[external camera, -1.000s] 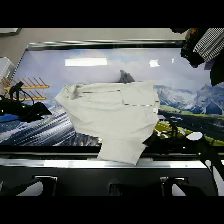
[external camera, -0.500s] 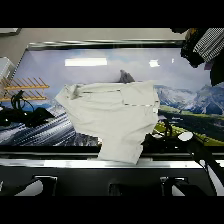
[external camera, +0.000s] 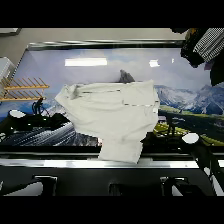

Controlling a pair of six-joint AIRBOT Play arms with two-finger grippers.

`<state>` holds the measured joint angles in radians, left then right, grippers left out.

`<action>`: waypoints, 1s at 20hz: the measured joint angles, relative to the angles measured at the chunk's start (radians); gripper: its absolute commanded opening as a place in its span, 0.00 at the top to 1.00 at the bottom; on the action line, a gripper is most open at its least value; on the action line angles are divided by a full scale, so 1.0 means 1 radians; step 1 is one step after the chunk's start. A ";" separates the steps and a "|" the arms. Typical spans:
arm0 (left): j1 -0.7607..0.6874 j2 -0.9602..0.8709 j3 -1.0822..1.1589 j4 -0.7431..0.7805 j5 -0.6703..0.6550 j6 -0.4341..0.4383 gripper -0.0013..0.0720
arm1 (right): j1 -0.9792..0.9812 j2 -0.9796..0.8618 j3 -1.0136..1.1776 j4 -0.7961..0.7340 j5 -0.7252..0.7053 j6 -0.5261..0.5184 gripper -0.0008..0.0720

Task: Fold the clothes and pants, and hang the long-sleeved shirts on hangers.

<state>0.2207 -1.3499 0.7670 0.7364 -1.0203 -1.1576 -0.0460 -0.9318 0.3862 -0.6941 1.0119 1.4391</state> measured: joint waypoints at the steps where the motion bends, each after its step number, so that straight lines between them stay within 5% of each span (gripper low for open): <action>1: -0.017 -0.014 -0.002 -0.007 0.014 0.004 0.24 | 0.000 0.011 0.000 0.001 0.003 0.005 0.94; 6: -0.088 -0.064 -0.003 -0.064 0.079 0.011 0.28 | 0.000 0.066 0.004 0.003 0.018 0.032 0.94; 9: -0.131 -0.096 -0.001 -0.073 0.105 0.010 0.88 | 0.000 0.089 0.020 0.003 0.022 0.043 0.94; 10: -0.140 -0.103 0.002 -0.073 0.113 0.009 0.95 | 0.000 0.092 0.028 0.003 0.024 0.047 0.94; 15: -0.159 -0.095 0.126 -0.119 0.058 0.006 0.95 | 0.000 0.101 0.133 -0.005 0.018 0.034 0.95; 20: -0.163 -0.014 0.484 -0.073 -0.094 -0.051 0.95 | 0.000 0.102 0.461 -0.032 0.012 -0.017 0.95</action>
<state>0.0578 -1.3643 1.2510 0.6636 -1.1145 -1.2087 -0.0460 -0.8299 0.8474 -0.7258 1.0237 1.4220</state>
